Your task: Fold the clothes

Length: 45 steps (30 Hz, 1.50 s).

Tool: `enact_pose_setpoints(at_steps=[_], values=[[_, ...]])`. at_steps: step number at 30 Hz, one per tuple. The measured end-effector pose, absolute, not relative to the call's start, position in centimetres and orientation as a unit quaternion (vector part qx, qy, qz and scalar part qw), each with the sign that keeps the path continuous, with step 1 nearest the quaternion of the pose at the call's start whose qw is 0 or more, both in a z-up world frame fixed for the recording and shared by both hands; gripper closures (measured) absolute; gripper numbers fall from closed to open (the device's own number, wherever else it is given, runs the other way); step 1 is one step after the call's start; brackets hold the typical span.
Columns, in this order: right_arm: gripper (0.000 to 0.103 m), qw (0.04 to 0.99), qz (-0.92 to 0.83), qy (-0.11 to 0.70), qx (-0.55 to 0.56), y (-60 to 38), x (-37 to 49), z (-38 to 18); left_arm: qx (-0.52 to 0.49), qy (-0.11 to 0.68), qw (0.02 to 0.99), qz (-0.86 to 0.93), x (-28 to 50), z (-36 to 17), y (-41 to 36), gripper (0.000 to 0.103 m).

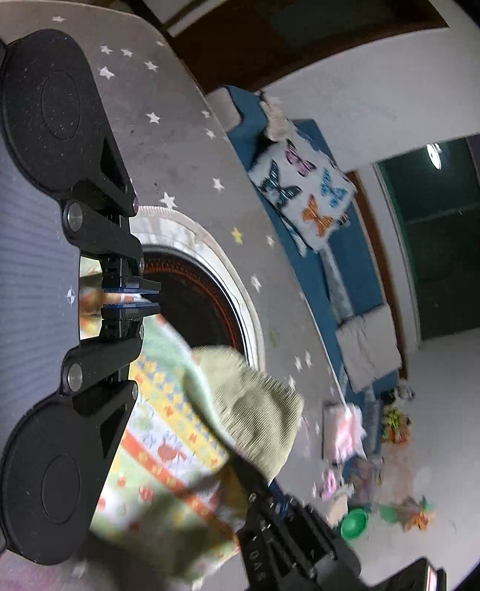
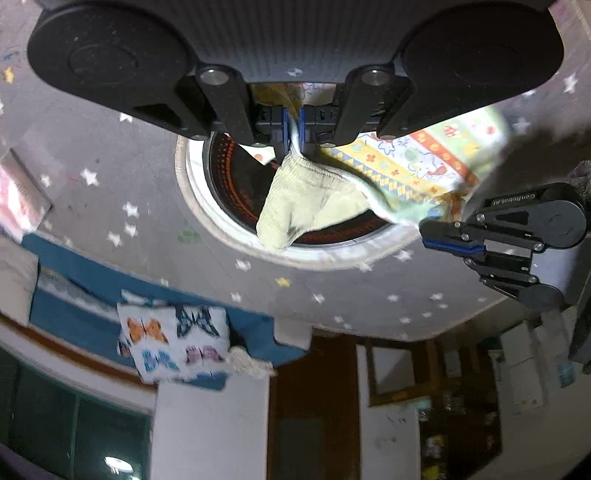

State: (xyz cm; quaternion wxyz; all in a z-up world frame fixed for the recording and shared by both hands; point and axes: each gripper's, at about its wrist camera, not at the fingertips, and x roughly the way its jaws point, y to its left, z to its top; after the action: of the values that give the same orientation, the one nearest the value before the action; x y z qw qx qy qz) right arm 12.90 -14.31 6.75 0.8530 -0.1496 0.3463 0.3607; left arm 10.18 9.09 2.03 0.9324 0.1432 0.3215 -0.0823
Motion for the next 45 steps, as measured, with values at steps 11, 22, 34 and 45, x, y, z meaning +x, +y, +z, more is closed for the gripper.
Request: enact_pose_setpoints(at_steps=[11,22,34,45], values=[[0.07,0.89,0.286,0.336,-0.115,-17.0,15.1,4.6,0.075,0.335,0.936,-0.073,10.6,2.0,10.0,0.095],[0.074,0.855,0.365,0.352,-0.112,-14.1,12.1,4.2,0.089,0.334,0.917,-0.2,10.0,2.4,3.0,0.094],[0.082,0.859,0.339,0.37,-0.105,-14.1,14.2,1.3,0.106,0.354,0.916,-0.16,12.3,-0.4,3.3,0.094],[0.081,0.888,0.267,0.356,-0.111,-19.8,11.5,2.0,0.107,0.355,0.92,-0.128,12.4,-1.0,3.3,0.093]])
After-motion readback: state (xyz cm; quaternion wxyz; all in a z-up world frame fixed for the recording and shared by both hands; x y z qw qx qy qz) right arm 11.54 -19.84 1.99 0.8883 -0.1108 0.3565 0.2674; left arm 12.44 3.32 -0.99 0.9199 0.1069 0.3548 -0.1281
